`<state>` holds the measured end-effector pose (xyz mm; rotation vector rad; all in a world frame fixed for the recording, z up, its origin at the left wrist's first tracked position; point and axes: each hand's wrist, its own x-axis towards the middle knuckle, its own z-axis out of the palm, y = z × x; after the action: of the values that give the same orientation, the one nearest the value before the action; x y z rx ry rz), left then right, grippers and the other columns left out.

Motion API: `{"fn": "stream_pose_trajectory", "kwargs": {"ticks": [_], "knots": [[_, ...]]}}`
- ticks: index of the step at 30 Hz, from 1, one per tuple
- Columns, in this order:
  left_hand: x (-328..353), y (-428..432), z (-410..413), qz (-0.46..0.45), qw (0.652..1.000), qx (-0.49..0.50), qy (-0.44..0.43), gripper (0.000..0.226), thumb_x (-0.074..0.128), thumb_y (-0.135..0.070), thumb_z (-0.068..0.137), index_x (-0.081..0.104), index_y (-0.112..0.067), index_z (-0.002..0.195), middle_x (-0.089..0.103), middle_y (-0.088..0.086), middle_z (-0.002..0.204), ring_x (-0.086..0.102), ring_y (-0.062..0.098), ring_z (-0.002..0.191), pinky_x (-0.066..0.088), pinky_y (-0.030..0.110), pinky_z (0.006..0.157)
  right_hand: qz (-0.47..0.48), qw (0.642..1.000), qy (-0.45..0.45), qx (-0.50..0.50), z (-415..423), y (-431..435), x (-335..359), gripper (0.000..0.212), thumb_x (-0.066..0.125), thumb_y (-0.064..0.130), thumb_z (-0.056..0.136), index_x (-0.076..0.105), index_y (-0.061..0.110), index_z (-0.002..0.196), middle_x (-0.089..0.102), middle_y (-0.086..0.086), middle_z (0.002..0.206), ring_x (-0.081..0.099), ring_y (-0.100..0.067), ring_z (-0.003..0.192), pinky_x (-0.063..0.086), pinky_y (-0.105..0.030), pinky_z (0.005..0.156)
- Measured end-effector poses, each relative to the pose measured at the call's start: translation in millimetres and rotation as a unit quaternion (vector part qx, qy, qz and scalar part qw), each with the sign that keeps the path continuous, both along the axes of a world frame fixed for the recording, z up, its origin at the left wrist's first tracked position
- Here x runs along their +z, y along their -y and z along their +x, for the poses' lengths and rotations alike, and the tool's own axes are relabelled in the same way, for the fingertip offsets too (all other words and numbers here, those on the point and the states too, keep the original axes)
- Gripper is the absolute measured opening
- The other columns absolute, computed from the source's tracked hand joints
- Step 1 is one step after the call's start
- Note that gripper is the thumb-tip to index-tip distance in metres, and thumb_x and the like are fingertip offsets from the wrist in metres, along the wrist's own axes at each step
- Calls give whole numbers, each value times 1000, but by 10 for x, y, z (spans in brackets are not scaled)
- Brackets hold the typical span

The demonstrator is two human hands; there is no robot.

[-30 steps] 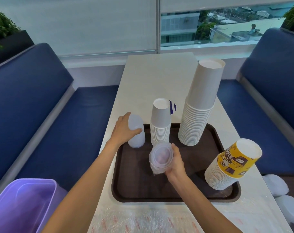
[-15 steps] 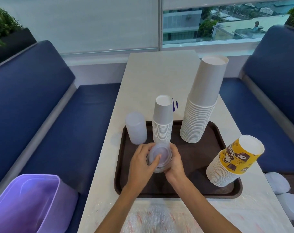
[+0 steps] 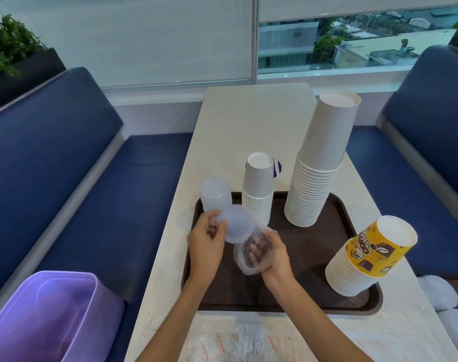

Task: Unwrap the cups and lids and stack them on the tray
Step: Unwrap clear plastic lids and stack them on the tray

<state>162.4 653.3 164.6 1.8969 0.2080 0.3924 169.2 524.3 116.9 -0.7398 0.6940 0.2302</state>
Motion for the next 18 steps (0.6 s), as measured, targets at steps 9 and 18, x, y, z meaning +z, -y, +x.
{"fn": "stream_pose_trajectory", "kwargs": {"ticks": [9,18], "knots": [[497,-312,831,39,994,95,-47,22,55,-11,92,63,-5,112,65,8,95,57,16,83,41,23,73,6,1000,17,7,75,7,106,11,57,21,92,61,13,97,64,-11,101,62,-25,90,48,-40,90],[291,-263,1088,179,974,84,-115,26,50,-18,97,60,-5,116,52,13,119,53,22,87,39,30,74,14,1000,20,0,85,42,130,11,57,20,92,60,11,99,63,-14,106,61,-29,97,48,-41,90]]}}
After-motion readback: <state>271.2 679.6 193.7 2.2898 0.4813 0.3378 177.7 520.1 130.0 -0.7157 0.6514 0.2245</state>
